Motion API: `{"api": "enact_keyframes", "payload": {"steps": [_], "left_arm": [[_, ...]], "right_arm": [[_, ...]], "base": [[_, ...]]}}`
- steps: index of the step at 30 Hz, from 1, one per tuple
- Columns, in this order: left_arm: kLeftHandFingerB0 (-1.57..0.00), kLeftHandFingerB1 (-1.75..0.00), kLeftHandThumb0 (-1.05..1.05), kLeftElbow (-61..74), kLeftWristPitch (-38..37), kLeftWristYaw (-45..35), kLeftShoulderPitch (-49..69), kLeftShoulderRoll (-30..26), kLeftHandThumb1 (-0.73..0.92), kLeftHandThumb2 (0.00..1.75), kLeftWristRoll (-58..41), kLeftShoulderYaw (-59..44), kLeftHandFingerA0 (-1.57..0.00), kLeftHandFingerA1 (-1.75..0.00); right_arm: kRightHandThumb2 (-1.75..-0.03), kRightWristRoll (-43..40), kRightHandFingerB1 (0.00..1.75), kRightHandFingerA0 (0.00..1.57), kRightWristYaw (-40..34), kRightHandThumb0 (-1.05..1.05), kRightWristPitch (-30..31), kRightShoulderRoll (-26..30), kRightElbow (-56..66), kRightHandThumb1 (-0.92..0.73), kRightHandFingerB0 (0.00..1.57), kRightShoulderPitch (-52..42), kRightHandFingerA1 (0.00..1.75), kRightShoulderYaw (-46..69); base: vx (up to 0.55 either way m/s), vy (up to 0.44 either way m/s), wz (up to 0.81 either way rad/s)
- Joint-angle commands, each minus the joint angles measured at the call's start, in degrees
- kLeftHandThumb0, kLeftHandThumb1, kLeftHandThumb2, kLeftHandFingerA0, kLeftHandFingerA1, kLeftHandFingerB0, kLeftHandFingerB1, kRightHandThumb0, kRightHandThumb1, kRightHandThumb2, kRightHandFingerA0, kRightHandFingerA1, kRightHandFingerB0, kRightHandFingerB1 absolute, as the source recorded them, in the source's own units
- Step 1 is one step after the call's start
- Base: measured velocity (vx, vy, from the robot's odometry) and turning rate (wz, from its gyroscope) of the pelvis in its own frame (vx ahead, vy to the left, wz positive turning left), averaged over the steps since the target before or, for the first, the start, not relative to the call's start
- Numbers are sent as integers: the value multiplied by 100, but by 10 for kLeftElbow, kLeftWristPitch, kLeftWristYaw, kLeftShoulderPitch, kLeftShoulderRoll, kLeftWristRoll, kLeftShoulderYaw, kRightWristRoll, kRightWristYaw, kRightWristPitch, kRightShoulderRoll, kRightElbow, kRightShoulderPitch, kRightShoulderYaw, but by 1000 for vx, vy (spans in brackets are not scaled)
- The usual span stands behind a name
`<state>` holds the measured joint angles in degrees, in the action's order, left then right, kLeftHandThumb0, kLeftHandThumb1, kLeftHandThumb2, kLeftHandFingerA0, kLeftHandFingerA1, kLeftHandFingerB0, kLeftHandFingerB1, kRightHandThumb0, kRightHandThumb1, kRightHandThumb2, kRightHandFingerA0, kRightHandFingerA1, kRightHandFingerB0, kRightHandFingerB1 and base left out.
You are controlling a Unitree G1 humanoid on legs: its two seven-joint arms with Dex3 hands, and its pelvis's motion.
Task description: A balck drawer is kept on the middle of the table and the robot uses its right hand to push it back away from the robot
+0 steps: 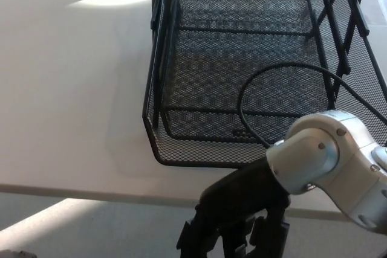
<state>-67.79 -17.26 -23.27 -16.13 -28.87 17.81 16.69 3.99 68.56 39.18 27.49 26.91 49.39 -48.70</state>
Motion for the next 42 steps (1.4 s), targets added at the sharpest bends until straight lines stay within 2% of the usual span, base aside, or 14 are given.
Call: {"api": "enact_keyframes", "payload": {"steps": [1, 4, 9, 19, 27, 32, 42], "left_arm": [[-32, -33, -57, -1, -13, -4, 4, -9, 71, 62, 3, -4, -48, -39], [-36, -34, -55, -2, -11, -4, 3, -9, 74, 62, 5, -3, -49, -38], [-30, -33, -56, -3, -14, -4, 5, -10, 72, 62, 4, -5, -46, -39], [-32, -33, -56, -2, -14, 1, 7, -10, 72, 63, 8, -4, -48, -39], [-31, -33, -57, -5, -14, 3, 5, -11, 72, 62, 11, -2, -48, -39], [-32, -33, -57, -6, -14, 5, 7, -12, 72, 63, 11, -1, -49, -39], [-35, -33, -56, -4, -14, -1, 10, -11, 75, 63, 7, -6, -49, -38]], "right_arm": [[-64, -7, 37, 55, 10, -45, 14, -10, -27, -78, 39, 24, 44, 13], [-64, -3, 36, 52, 5, -46, 4, -19, -53, -78, 38, 29, 43, 17], [-64, 6, 36, 53, 4, -46, -19, -28, -81, -78, 38, 41, 44, 19], [-64, 26, 37, 51, -7, -46, -68, -45, -174, -79, 38, 54, 44, 28], [-61, 33, 39, 58, -7, -45, -88, -66, -252, -79, 42, 69, 48, 45], [-63, 42, 40, 57, -8, -44, -109, -78, -287, -78, 41, 75, 48, 48], [-63, 59, 39, 53, -20, -46, -133, -112, -425, -77, 39, 121, 47, 76]], "base": [[0, 0, 0], [0, 0, 0], [0, 0, 0], [0, 0, 0], [0, 0, 0], [0, 0, 0], [0, 0, 0]]}}
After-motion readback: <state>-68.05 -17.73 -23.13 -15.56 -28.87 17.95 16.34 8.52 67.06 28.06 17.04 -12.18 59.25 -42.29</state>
